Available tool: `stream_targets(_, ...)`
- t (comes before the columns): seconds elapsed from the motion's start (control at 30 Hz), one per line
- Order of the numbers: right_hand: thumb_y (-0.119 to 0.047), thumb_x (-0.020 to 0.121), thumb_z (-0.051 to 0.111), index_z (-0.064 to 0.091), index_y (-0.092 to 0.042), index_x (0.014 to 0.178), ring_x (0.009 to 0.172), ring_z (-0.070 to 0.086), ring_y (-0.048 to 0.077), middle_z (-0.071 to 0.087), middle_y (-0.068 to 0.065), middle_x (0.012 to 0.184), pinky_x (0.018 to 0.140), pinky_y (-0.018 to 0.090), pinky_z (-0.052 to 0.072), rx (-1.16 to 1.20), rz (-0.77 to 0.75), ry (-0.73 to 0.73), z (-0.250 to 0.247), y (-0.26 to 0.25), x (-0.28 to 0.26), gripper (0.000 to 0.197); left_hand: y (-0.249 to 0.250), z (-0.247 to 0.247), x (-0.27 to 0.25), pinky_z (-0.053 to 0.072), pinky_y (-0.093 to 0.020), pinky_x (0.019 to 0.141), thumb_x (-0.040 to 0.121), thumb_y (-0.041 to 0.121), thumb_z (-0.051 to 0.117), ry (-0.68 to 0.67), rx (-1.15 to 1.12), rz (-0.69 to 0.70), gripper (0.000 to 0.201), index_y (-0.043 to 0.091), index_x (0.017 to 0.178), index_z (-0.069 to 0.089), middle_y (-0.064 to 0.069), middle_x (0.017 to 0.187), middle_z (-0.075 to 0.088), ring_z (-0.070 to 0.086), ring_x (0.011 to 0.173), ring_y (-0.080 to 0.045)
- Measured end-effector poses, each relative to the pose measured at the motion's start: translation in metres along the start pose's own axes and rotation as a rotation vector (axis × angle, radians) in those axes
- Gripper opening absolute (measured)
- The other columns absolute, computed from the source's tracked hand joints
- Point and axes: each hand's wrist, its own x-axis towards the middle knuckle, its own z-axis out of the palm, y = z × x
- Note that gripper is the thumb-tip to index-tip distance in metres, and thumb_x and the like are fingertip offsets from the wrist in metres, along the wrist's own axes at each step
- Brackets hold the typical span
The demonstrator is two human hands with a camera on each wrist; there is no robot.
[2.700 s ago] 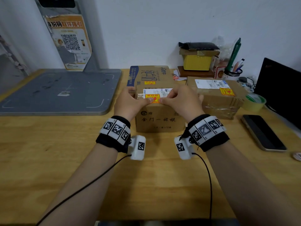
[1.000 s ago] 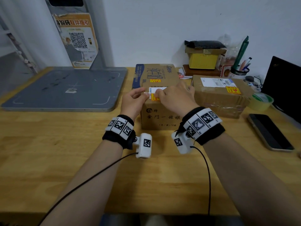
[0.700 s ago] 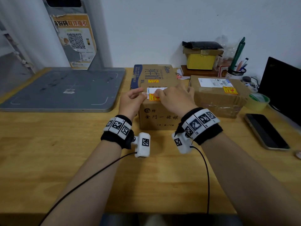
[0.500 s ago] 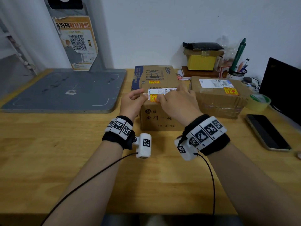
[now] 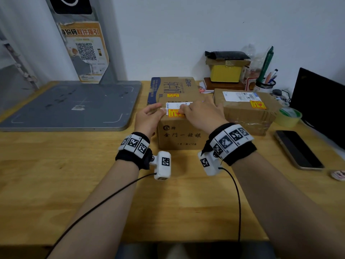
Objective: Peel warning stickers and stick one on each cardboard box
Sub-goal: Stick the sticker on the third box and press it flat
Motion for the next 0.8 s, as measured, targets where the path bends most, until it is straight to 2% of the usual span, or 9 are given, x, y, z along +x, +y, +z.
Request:
stream_targets(0.07,-0.050,0.105,0.022,0.068,-0.031,0.124,0.142,0.029,0.030,0.060,0.006,0.135,0.109,0.062,0.021,0.012,0.009,-0.020,-0.001,-0.001,-0.001,0.053,0.001,0.000,-0.001,0.045,-0.013,0.047,0.095,0.023,0.069,-0.003,0.009,-0.005,0.035,0.026,0.130,0.066,0.008,0.111,0.063,0.058,0.079,0.003)
stream_targets(0.13,-0.047,0.107,0.022,0.067,-0.028,0.126,0.143,0.029,0.030,0.061,0.006,0.135,0.109,0.060,0.025,-0.013,0.014,-0.017,-0.002,-0.006,-0.005,0.053,0.002,-0.001,-0.001,0.044,-0.010,0.041,0.095,0.023,0.069,-0.004,0.012,-0.009,0.035,0.027,0.130,0.067,0.011,0.105,0.063,0.058,0.078,0.004)
stream_targets(0.23,-0.045,0.108,0.025,0.069,-0.019,0.120,0.141,0.030,0.029,0.062,0.008,0.130,0.107,0.055,0.029,-0.079,0.010,0.045,-0.004,-0.013,-0.013,0.053,0.001,0.000,-0.002,0.042,-0.018,0.053,0.095,0.023,0.069,0.004,0.011,-0.012,0.034,0.027,0.129,0.067,0.018,0.095,0.060,0.058,0.079,0.002)
stream_targets(0.3,-0.045,0.109,0.024,0.069,-0.018,0.118,0.142,0.028,0.028,0.062,0.008,0.130,0.107,0.054,0.029,-0.086,0.007,0.053,-0.006,-0.016,-0.014,0.053,0.001,-0.001,-0.002,0.040,-0.020,0.057,0.095,0.023,0.069,0.011,0.010,-0.007,0.034,0.027,0.129,0.067,0.020,0.093,0.058,0.057,0.080,0.002)
stream_targets(0.47,-0.035,0.111,0.019,0.053,-0.041,0.141,0.143,0.026,0.035,0.058,0.003,0.141,0.109,0.062,0.026,-0.079,-0.003,-0.064,-0.007,-0.013,-0.008,0.046,0.000,-0.001,-0.001,0.039,-0.018,0.056,0.096,0.022,0.068,0.005,0.033,-0.005,0.034,0.026,0.130,0.067,0.020,0.092,0.056,0.055,0.078,0.003)
stream_targets(0.63,-0.048,0.108,0.023,0.069,-0.020,0.120,0.142,0.030,0.027,0.062,0.007,0.133,0.110,0.056,0.024,-0.100,-0.021,0.013,-0.006,-0.012,-0.011,0.055,-0.002,-0.002,0.002,0.039,-0.023,0.059,0.094,0.026,0.070,0.002,0.048,-0.004,0.034,0.029,0.128,0.068,0.009,0.110,0.063,0.059,0.086,-0.002)
stream_targets(0.73,-0.049,0.107,0.025,0.071,-0.018,0.119,0.141,0.030,0.027,0.063,0.007,0.130,0.112,0.056,0.022,-0.077,-0.027,0.029,-0.006,-0.007,-0.015,0.057,-0.002,-0.002,0.002,0.042,-0.029,0.063,0.091,0.031,0.072,0.005,0.045,-0.019,0.032,0.036,0.122,0.070,0.004,0.124,0.066,0.062,0.097,-0.012)
stream_targets(0.8,-0.049,0.107,0.025,0.072,-0.022,0.119,0.142,0.029,0.027,0.063,0.007,0.132,0.114,0.058,0.021,-0.049,-0.042,0.031,-0.008,-0.002,-0.020,0.056,-0.003,-0.003,0.001,0.046,-0.033,0.071,0.089,0.034,0.074,0.008,0.045,-0.025,0.031,0.039,0.120,0.070,0.003,0.128,0.065,0.062,0.104,-0.017)
